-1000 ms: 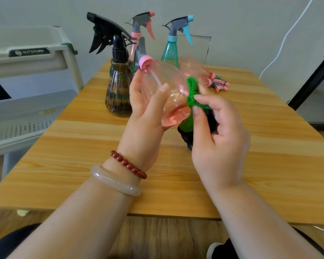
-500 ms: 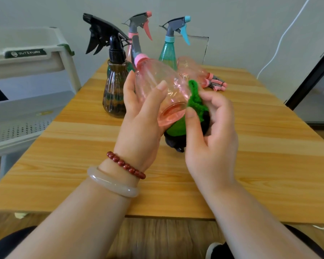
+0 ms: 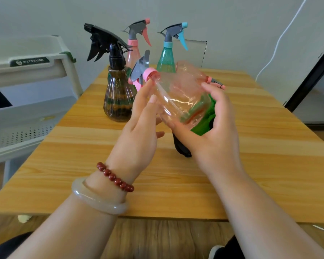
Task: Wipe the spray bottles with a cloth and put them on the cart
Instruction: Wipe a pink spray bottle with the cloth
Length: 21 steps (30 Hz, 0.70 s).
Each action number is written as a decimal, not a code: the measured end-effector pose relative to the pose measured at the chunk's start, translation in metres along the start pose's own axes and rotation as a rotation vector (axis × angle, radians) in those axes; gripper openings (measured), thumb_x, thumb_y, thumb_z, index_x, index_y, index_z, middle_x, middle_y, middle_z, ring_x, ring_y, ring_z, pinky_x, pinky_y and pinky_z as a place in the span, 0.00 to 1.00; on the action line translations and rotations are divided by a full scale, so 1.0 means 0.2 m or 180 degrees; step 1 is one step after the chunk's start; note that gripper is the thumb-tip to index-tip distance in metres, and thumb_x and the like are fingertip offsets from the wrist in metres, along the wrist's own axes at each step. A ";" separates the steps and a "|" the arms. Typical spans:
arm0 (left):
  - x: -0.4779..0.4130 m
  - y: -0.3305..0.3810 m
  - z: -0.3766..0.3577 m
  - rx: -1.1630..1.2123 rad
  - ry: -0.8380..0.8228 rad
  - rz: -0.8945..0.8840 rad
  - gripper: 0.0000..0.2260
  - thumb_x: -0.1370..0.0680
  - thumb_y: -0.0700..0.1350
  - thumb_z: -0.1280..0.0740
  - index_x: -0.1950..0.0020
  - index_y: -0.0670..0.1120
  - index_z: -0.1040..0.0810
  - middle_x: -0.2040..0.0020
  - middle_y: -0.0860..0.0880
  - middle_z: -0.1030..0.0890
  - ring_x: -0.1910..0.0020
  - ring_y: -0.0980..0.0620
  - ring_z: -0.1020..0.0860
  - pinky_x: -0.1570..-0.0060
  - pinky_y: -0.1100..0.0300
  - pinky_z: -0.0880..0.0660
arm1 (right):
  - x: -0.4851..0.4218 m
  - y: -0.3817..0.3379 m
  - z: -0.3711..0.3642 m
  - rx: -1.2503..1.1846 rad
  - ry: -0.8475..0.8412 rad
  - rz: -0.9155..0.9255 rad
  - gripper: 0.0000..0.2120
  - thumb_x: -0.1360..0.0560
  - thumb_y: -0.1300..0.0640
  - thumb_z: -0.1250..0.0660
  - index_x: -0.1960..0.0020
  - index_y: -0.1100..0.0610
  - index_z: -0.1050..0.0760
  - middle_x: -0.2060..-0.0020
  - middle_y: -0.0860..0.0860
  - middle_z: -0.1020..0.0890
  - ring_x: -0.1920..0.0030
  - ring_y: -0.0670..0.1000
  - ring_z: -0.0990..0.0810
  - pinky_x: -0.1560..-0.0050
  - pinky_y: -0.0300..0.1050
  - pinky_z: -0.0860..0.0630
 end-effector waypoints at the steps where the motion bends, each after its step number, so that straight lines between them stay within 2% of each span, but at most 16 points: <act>1: 0.00 0.01 -0.01 -0.0174 -0.0102 -0.0048 0.16 0.17 0.59 0.44 0.30 0.61 0.32 0.37 0.56 0.21 0.42 0.59 0.19 0.43 0.51 0.22 | 0.00 0.00 0.00 -0.0026 -0.0009 -0.0024 0.35 0.33 0.47 0.21 0.31 0.50 0.32 0.37 0.45 0.27 0.35 0.42 0.28 0.39 0.34 0.29; 3: 0.02 0.00 -0.02 -0.0684 -0.0283 -0.0044 0.16 0.16 0.58 0.45 0.28 0.63 0.34 0.39 0.57 0.19 0.44 0.60 0.19 0.44 0.52 0.20 | -0.01 0.02 0.02 -0.0087 -0.0005 -0.0154 0.34 0.35 0.49 0.21 0.33 0.49 0.32 0.37 0.45 0.26 0.37 0.41 0.27 0.41 0.33 0.29; 5: 0.01 0.03 0.00 -0.1389 -0.0387 -0.0166 0.18 0.16 0.56 0.43 0.26 0.65 0.36 0.47 0.56 0.17 0.50 0.62 0.18 0.52 0.56 0.18 | -0.03 0.04 0.05 -0.0177 -0.0038 -0.0379 0.32 0.37 0.49 0.25 0.36 0.46 0.31 0.39 0.43 0.26 0.40 0.37 0.26 0.46 0.28 0.29; 7: -0.01 0.08 0.03 -0.2086 -0.0354 -0.0567 0.20 0.20 0.56 0.38 0.28 0.63 0.32 0.54 0.55 0.17 0.57 0.61 0.19 0.59 0.65 0.21 | -0.05 0.09 0.07 -0.0261 -0.0164 -0.0610 0.29 0.38 0.48 0.27 0.38 0.44 0.30 0.41 0.41 0.24 0.44 0.34 0.26 0.51 0.26 0.30; 8: -0.01 0.12 0.03 -0.2386 -0.0320 -0.0843 0.20 0.22 0.56 0.35 0.29 0.60 0.28 0.54 0.56 0.19 0.57 0.60 0.21 0.59 0.69 0.23 | -0.06 0.11 0.07 -0.0299 -0.0284 -0.0717 0.29 0.38 0.47 0.28 0.38 0.44 0.29 0.42 0.40 0.23 0.45 0.35 0.25 0.49 0.29 0.28; 10: 0.01 0.17 0.01 -0.2813 -0.0415 -0.1320 0.24 0.26 0.60 0.33 0.31 0.57 0.25 0.47 0.58 0.24 0.50 0.60 0.25 0.49 0.73 0.29 | -0.07 0.17 0.05 -0.0451 -0.0587 -0.0869 0.28 0.40 0.45 0.28 0.41 0.42 0.26 0.46 0.39 0.20 0.45 0.42 0.21 0.46 0.45 0.22; 12: 0.03 0.17 -0.04 -0.2979 -0.0750 -0.1458 0.30 0.29 0.66 0.35 0.29 0.58 0.27 0.38 0.58 0.28 0.37 0.57 0.32 0.37 0.68 0.35 | -0.07 0.20 0.01 -0.0825 -0.0883 -0.0978 0.24 0.42 0.46 0.27 0.46 0.41 0.23 0.50 0.43 0.18 0.47 0.50 0.18 0.46 0.57 0.20; 14: 0.04 0.16 -0.07 -0.3053 -0.1017 -0.1363 0.35 0.32 0.70 0.35 0.26 0.61 0.33 0.33 0.62 0.32 0.32 0.60 0.35 0.32 0.60 0.33 | -0.05 0.21 -0.04 -0.1262 -0.1161 -0.1071 0.25 0.43 0.49 0.27 0.46 0.43 0.22 0.50 0.48 0.18 0.49 0.52 0.18 0.49 0.57 0.21; 15: 0.04 0.15 -0.08 -0.3126 -0.1118 -0.1271 0.38 0.33 0.72 0.35 0.25 0.62 0.36 0.31 0.64 0.33 0.31 0.62 0.35 0.32 0.60 0.33 | -0.04 0.20 -0.06 -0.1366 -0.1280 -0.1077 0.26 0.43 0.49 0.27 0.45 0.44 0.22 0.49 0.49 0.18 0.49 0.52 0.18 0.50 0.54 0.21; 18: 0.03 0.12 -0.07 -0.3432 -0.1322 -0.0930 0.46 0.38 0.75 0.36 0.23 0.65 0.44 0.29 0.65 0.36 0.34 0.69 0.38 0.38 0.70 0.40 | 0.00 0.19 -0.12 -0.1323 -0.1615 -0.1027 0.28 0.41 0.48 0.26 0.41 0.42 0.23 0.43 0.48 0.19 0.44 0.48 0.19 0.48 0.45 0.23; 21: 0.01 0.12 -0.02 -0.3283 -0.1246 -0.0843 0.46 0.40 0.78 0.35 0.24 0.65 0.41 0.35 0.65 0.30 0.39 0.69 0.32 0.44 0.76 0.37 | 0.01 0.22 -0.15 -0.1170 -0.1656 -0.1193 0.29 0.40 0.42 0.22 0.40 0.39 0.24 0.42 0.43 0.19 0.40 0.45 0.20 0.41 0.45 0.23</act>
Point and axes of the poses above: each hand's wrist, its own x-axis away from the middle knuckle, its own z-axis out of the back of the hand, y = z × x, the point moved 9 cm from there along -x, towards the middle knuckle
